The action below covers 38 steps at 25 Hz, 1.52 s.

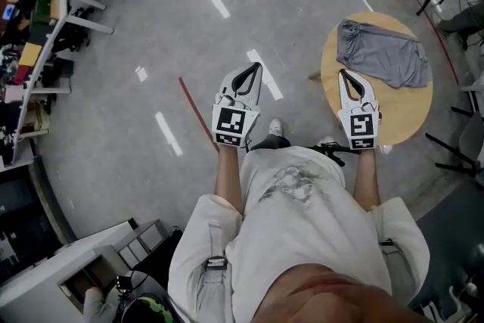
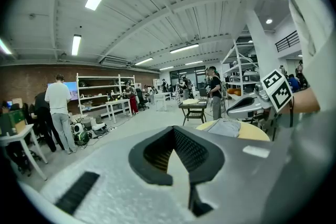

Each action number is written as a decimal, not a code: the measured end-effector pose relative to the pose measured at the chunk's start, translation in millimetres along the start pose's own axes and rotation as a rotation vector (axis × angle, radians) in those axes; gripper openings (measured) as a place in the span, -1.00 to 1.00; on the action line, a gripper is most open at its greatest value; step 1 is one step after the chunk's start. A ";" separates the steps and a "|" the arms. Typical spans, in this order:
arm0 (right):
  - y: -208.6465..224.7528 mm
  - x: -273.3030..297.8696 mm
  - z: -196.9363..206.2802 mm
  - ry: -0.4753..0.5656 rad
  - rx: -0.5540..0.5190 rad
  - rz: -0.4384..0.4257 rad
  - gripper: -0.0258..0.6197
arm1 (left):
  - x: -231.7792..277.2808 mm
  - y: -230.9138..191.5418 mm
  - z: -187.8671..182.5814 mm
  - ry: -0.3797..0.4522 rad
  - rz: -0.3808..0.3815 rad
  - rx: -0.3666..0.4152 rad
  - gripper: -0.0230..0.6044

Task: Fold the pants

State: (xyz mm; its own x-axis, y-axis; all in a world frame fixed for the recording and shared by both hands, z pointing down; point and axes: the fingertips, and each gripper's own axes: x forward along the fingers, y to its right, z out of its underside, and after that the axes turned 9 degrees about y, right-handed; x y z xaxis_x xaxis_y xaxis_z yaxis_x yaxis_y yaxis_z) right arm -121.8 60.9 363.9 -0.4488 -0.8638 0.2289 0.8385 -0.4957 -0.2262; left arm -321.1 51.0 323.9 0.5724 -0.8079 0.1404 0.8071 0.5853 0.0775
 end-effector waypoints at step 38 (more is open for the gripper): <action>69.5 174.0 -6.8 -0.103 0.019 0.127 -0.89 | 182.3 -129.9 9.5 -0.016 0.194 -0.032 -0.90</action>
State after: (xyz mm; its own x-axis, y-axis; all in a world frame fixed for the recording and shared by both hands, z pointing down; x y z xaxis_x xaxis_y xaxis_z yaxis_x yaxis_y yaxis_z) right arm -143.7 -124.5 381.5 -0.3053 -0.9053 0.2954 0.8928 -0.3800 -0.2418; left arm -323.0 -171.7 348.8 0.7154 -0.6789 0.1652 0.6862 0.7272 0.0166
